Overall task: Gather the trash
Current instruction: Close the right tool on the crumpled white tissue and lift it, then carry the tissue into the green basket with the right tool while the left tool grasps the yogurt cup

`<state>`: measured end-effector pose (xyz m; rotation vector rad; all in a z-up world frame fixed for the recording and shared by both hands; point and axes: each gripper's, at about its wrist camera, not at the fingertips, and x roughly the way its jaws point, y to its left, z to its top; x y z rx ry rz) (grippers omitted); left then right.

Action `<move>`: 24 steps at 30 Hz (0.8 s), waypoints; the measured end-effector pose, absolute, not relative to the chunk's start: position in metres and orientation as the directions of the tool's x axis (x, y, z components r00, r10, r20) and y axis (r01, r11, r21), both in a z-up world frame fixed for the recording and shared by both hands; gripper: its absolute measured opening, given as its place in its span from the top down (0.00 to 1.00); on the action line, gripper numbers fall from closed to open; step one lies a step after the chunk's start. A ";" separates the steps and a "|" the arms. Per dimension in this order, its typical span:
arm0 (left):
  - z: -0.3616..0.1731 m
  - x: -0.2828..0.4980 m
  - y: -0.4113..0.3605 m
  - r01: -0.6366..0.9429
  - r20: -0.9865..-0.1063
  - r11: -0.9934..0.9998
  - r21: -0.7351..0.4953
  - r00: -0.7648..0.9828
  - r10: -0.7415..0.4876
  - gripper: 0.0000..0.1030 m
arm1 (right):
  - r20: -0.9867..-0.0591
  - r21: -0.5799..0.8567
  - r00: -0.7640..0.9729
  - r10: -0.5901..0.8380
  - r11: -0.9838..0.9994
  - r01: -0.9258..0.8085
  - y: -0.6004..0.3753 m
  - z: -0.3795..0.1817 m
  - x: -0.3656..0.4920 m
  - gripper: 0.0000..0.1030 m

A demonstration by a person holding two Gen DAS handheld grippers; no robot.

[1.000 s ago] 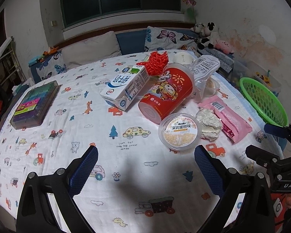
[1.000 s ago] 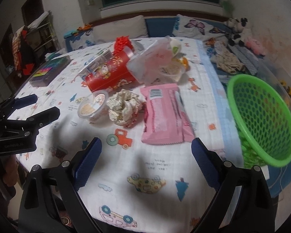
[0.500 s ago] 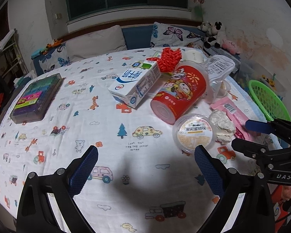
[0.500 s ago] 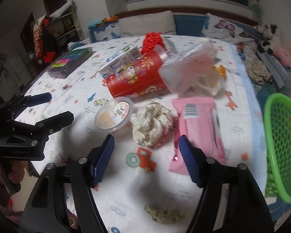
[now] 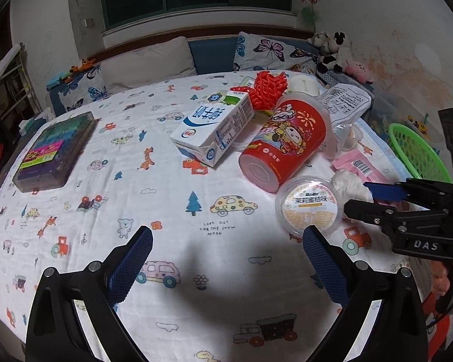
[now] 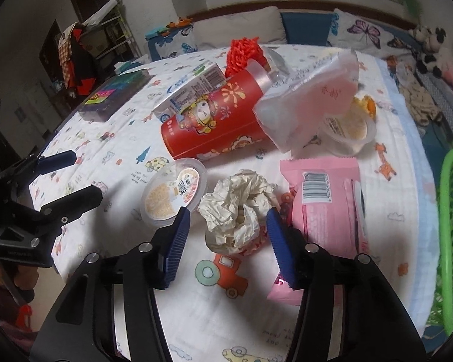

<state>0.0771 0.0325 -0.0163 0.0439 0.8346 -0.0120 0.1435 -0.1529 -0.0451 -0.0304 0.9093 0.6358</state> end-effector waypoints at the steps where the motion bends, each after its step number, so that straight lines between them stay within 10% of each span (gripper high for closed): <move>1: -0.017 0.078 0.031 0.033 -0.743 0.999 0.033 0.670 0.003 0.06 | -0.743 0.249 0.438 0.506 0.816 -0.521 -0.154 -0.047 0.145 0.56; 24: -0.030 0.110 -0.018 0.238 -0.772 0.971 0.000 0.618 -0.151 0.06 | -0.655 0.244 0.592 0.469 0.873 -0.423 -0.220 0.004 0.116 0.67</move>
